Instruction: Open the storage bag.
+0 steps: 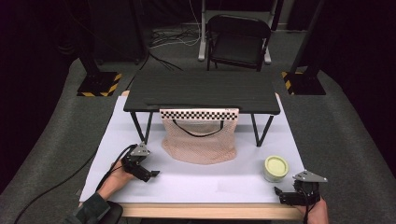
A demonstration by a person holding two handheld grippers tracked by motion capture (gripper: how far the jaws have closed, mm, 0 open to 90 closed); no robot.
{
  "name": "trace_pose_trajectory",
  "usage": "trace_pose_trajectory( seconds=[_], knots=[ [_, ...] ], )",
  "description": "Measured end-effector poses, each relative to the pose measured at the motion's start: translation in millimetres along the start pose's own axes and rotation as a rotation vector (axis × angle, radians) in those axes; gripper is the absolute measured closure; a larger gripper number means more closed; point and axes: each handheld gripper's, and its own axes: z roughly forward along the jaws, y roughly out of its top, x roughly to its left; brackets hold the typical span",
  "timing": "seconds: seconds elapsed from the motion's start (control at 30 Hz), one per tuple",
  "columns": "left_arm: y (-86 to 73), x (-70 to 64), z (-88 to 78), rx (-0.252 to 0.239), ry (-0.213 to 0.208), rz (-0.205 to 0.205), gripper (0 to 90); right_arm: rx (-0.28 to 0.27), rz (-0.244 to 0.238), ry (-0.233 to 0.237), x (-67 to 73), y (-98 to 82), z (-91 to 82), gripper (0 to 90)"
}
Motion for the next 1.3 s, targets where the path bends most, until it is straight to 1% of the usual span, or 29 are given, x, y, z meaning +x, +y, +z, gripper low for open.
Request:
trace_pose_trajectory(
  seconds=[0.1, 0.17, 0.33, 0.47, 0.53, 0.67, 0.77, 1.0, 1.13, 1.3],
  knots=[
    [2.1, -0.6, -4.5, -0.016, 0.009, 0.001, 0.4, -0.002, 0.000, 0.000, 0.0, -0.2, 0.0, 0.0],
    [3.1, -1.3, -7.1, -0.029, 0.008, -0.002, 0.4, 0.000, 0.000, 0.000, 0.0, 0.1, 0.0, 0.0],
    [4.7, -6.1, -11.7, -0.025, 0.007, 0.012, 0.4, -0.003, 0.000, 0.000, 0.0, -0.3, 0.0, 0.0],
    [6.5, -10.0, -16.8, -0.037, 0.010, 0.023, 0.4, -0.007, 0.001, 0.000, 0.0, -0.8, 0.0, 0.0],
    [7.7, -12.1, -19.3, -0.047, 0.009, 0.020, 0.4, -0.008, 0.001, 0.000, 0.0, -0.9, 0.0, 0.0],
    [10.3, -15.4, -23.8, -0.055, -0.007, 0.027, 0.4, -0.009, 0.002, 0.000, 0.0, -1.1, 0.0, 0.0],
    [12.7, -18.7, -27.7, -0.072, -0.018, 0.032, 0.2, -0.009, 0.002, 0.000, 0.1, -1.1, 0.0, 0.0],
    [23.8, -29.1, -33.1, -0.088, -0.026, 0.075, 0.2, -0.007, 0.001, 0.000, 0.1, -0.8, 0.0, 0.0],
    [29.9, -33.7, -35.2, -0.098, -0.028, 0.092, 0.2, -0.006, 0.001, 0.000, 0.1, -0.7, 0.0, 0.0],
    [35.1, -36.2, -37.3, -0.099, -0.026, 0.106, 0.2, -0.005, 0.002, -0.001, 0.1, -0.6, 0.1, 0.0]
  ],
)
